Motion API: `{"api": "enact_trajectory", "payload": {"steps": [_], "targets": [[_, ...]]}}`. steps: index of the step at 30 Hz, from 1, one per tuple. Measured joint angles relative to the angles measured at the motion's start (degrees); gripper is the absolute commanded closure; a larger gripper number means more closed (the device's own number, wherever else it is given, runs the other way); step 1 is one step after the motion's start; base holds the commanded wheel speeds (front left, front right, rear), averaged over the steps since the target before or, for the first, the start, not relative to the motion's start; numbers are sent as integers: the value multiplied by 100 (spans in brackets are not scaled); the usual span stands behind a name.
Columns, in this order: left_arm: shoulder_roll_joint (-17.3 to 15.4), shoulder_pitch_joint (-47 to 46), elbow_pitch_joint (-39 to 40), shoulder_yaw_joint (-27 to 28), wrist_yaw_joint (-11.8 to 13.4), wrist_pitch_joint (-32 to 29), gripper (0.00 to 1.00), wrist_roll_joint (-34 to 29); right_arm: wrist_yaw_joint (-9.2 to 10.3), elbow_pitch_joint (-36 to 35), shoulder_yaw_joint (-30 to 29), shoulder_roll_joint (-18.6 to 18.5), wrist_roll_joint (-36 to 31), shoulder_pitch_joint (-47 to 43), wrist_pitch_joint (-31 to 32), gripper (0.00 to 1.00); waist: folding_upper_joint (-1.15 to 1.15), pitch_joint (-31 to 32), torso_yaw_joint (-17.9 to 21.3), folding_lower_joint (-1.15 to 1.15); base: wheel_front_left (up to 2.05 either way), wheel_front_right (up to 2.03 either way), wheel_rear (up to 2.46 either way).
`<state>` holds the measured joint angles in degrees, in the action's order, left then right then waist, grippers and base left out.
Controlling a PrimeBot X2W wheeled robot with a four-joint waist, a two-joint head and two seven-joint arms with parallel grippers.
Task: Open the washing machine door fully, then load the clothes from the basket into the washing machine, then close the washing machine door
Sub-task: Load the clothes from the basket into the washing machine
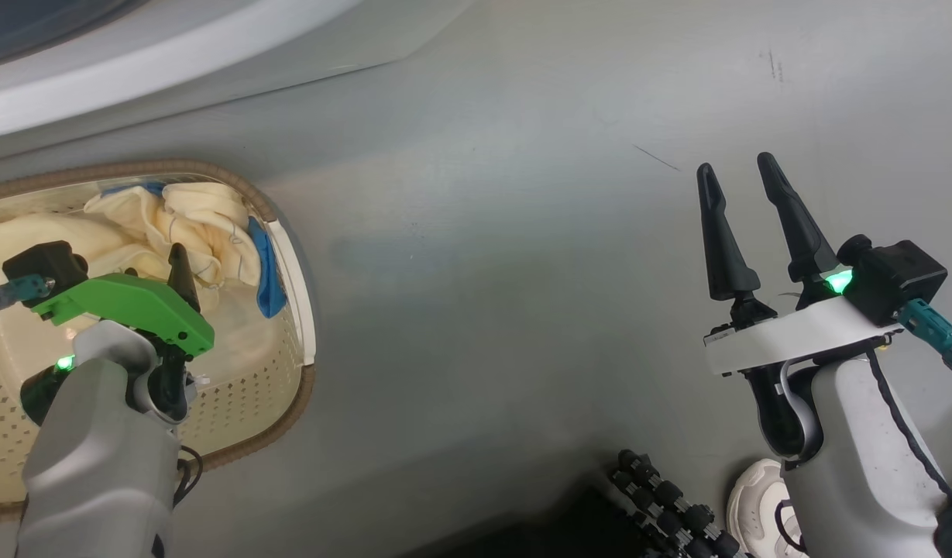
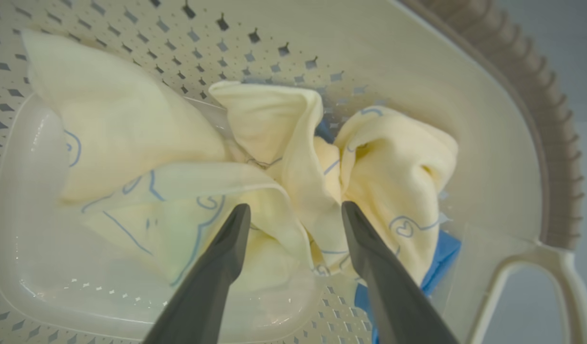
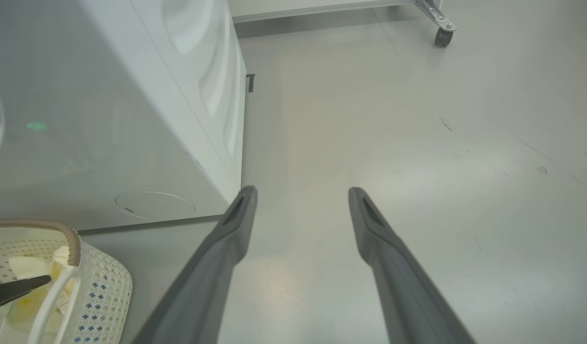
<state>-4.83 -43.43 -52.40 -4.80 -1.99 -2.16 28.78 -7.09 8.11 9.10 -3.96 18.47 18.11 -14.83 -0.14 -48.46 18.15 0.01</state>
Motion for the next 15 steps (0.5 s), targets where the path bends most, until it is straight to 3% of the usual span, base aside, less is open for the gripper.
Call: {"api": "enact_trajectory", "payload": {"steps": [15], "targets": [[56,-423,-405,3,-92,177,0,32,0,-14,55,-14,-33,38,0,0,0,-192,-13,0,0,0,0]]}}
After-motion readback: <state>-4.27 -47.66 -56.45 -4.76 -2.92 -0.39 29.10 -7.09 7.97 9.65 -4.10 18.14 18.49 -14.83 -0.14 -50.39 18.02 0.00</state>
